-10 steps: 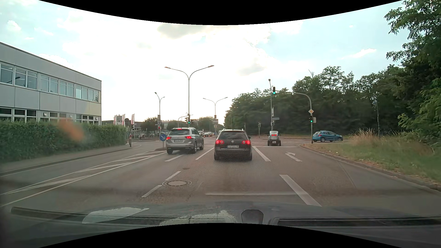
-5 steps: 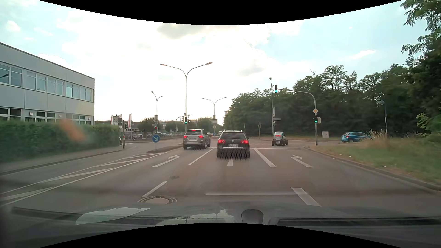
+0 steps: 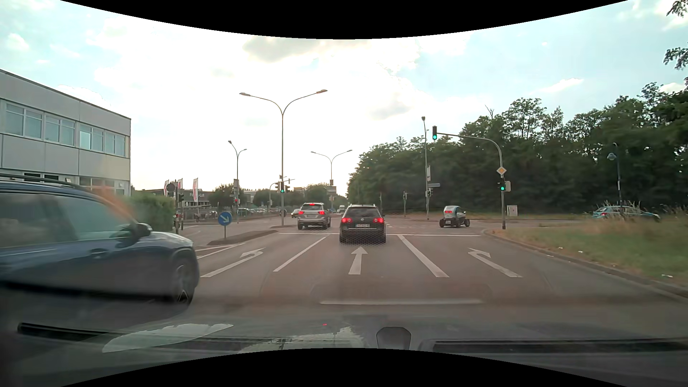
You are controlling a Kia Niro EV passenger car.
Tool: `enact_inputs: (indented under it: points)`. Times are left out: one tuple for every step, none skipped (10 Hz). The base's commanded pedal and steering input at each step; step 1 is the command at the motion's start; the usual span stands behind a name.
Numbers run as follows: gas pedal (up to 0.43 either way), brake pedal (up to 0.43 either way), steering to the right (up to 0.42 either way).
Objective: Follow the waypoints while adhering to traffic rules and regulations
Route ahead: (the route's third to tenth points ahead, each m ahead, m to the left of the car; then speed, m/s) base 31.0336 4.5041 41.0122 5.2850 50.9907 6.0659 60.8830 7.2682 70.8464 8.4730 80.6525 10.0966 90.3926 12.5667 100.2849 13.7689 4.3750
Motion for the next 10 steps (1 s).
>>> enact_inputs:
  points:
    - [0.339, 0.0, 0.011]
    - [0.339, 0.0, 0.011]
    - [0.339, 0.0, 0.011]
    - [0.35, 0.0, 0.011]
    - [0.35, 0.0, 0.011]
    - [0.35, 0.0, 0.011]
    - [0.35, 0.0, 0.008]
    - [0.35, 0.0, 0.004]
    - [0.35, 0.0, 0.002]
    - [0.35, 0.0, 0.002]
